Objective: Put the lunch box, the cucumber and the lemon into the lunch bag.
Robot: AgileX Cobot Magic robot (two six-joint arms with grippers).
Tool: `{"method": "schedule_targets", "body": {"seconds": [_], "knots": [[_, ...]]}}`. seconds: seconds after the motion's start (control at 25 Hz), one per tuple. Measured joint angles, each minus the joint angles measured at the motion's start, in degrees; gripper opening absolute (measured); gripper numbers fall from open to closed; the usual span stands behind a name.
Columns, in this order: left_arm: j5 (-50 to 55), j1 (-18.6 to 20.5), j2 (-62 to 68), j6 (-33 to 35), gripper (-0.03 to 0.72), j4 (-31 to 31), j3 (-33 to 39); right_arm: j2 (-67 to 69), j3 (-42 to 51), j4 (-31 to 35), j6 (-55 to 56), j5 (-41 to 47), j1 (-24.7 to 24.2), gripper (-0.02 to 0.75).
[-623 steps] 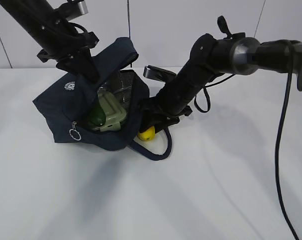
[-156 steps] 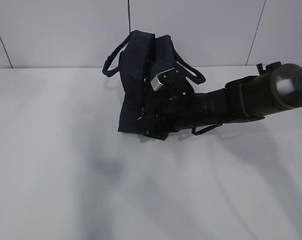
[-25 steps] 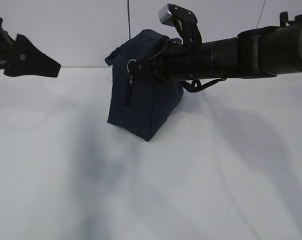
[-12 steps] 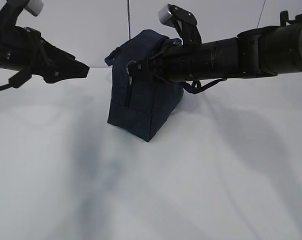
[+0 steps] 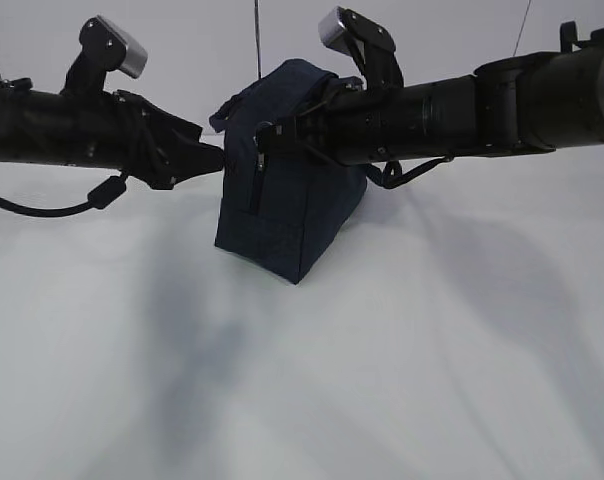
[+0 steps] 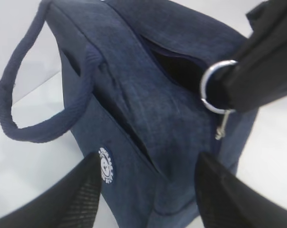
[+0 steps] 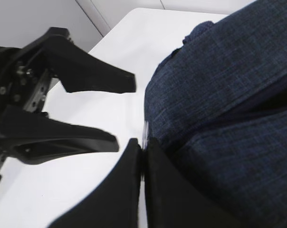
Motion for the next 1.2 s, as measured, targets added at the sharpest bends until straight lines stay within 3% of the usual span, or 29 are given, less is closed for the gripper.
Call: {"method": "schedule_targets", "body": {"seconds": [0.36, 0.64, 0.92, 1.2], "knots": [[3.27, -0.48, 5.45, 0.66, 0.414, -3.05, -3.24, 0.00, 0.00, 0.00, 0.31, 0.10, 0.00, 0.000], [2.29, -2.09, 6.48, 0.79, 0.255, -3.18, -3.36, 0.00, 0.00, 0.00, 0.31, 0.10, 0.00, 0.000], [2.14, -3.27, 6.48, 0.79, 0.023, -3.22, -3.36, 0.00, 0.00, 0.00, 1.12, 0.10, 0.00, 0.000], [2.52, -3.39, 6.48, -6.17, -0.004, -0.25, -3.49, -2.78, 0.00, -2.02, 1.79, -1.62, 0.00, 0.000]]}}
